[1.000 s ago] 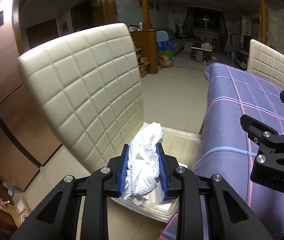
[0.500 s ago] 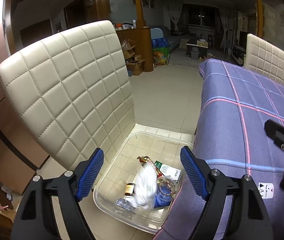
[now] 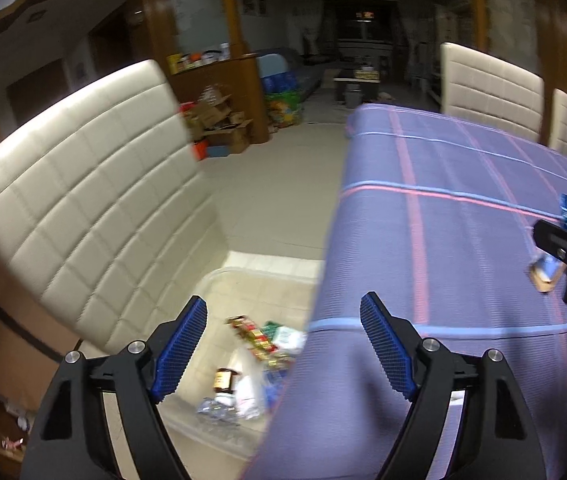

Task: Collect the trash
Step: 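Grasp the cardboard box with the left gripper while the right gripper grasps the blue wrapper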

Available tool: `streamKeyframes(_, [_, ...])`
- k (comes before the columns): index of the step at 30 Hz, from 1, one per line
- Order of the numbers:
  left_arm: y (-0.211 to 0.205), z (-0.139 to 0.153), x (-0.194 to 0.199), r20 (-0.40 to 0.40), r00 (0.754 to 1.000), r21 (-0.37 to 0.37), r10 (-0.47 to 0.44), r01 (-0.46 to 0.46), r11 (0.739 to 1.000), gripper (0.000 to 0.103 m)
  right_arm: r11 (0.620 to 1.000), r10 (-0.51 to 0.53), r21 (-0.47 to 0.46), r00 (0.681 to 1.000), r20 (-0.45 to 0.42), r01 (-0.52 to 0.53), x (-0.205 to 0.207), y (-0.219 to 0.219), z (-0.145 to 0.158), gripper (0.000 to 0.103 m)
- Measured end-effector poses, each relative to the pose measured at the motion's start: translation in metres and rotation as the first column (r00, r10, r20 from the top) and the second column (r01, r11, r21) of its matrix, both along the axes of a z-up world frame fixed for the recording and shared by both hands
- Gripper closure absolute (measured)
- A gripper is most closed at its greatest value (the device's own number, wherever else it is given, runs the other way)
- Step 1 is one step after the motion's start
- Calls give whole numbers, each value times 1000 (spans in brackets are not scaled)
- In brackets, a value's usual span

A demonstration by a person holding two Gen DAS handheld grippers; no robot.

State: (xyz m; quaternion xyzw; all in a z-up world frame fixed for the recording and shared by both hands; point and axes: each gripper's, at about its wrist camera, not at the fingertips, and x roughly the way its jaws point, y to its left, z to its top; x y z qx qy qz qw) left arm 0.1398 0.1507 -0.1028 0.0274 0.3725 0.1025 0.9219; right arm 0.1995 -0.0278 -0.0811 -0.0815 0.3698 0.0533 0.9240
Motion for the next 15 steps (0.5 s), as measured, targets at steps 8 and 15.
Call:
streamKeyframes(8, [-87, -3, 20, -15, 973, -37, -230, 230, 973, 26, 991, -127, 47, 991, -36, 129, 13, -81, -7, 16])
streamKeyframes(15, [-156, -10, 44, -57, 925, -81, -376, 371, 925, 25, 964, -206, 148, 973, -107, 220, 33, -135, -17, 21])
